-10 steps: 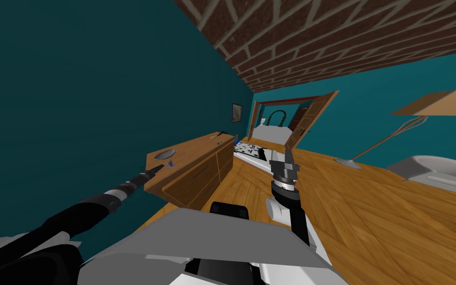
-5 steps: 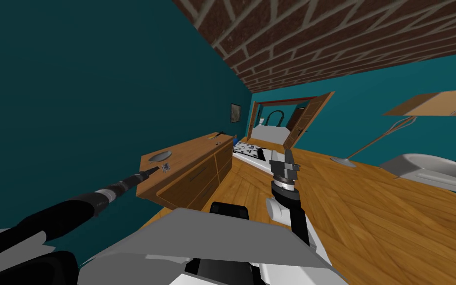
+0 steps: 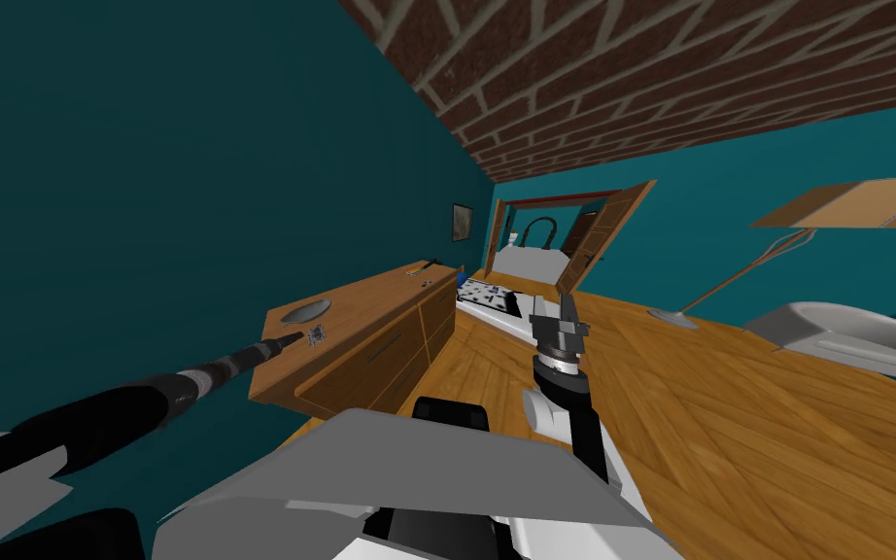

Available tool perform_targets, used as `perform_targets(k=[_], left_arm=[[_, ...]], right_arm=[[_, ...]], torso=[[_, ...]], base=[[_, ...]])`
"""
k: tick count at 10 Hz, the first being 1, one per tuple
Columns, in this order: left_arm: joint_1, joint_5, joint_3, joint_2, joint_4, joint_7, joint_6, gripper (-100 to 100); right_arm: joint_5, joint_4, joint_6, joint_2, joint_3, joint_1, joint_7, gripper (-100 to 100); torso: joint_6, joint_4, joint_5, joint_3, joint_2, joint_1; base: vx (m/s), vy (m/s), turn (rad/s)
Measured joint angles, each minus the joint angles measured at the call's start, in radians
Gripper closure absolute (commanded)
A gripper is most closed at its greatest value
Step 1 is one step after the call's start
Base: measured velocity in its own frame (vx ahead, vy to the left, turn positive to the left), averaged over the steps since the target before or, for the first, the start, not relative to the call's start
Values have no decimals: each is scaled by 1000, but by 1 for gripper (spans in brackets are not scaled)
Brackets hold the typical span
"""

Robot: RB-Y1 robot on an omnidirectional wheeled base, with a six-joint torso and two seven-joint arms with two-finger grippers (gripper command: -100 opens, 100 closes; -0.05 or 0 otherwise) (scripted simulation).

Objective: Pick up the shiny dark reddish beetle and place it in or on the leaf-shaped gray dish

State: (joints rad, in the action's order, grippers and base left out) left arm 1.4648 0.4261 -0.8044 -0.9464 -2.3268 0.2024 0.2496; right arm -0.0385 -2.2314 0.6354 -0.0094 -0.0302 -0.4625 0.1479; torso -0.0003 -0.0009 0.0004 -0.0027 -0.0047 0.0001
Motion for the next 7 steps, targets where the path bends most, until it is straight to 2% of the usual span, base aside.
perform_targets(k=[1,2,3,6,7], left_arm=[[25,14,-23,-29,3,-5,23,-100],[53,22,-39,-38,2,-8,35,-100],[81,37,-63,-68,8,-15,55,-100],[152,63,-108,-112,9,-29,100,-100],[182,77,-131,-139,13,-38,120,-100]], right_arm=[[0,0,0,0,0,0,0,0],[0,0,0,0,0,0,0,0],[0,0,0,0,0,0,0,0],[0,0,0,0,0,0,0,0],[0,0,0,0,0,0,0,0]], torso=[[0,0,0,0,-1,0],[0,0,0,0,0,-1],[0,0,0,-1,-1,-1],[0,0,0,-1,-1,0],[0,0,0,-1,-2,0]], base=[[65,-18,-2],[77,-21,9],[65,-9,2],[82,-9,16],[121,-30,48]])
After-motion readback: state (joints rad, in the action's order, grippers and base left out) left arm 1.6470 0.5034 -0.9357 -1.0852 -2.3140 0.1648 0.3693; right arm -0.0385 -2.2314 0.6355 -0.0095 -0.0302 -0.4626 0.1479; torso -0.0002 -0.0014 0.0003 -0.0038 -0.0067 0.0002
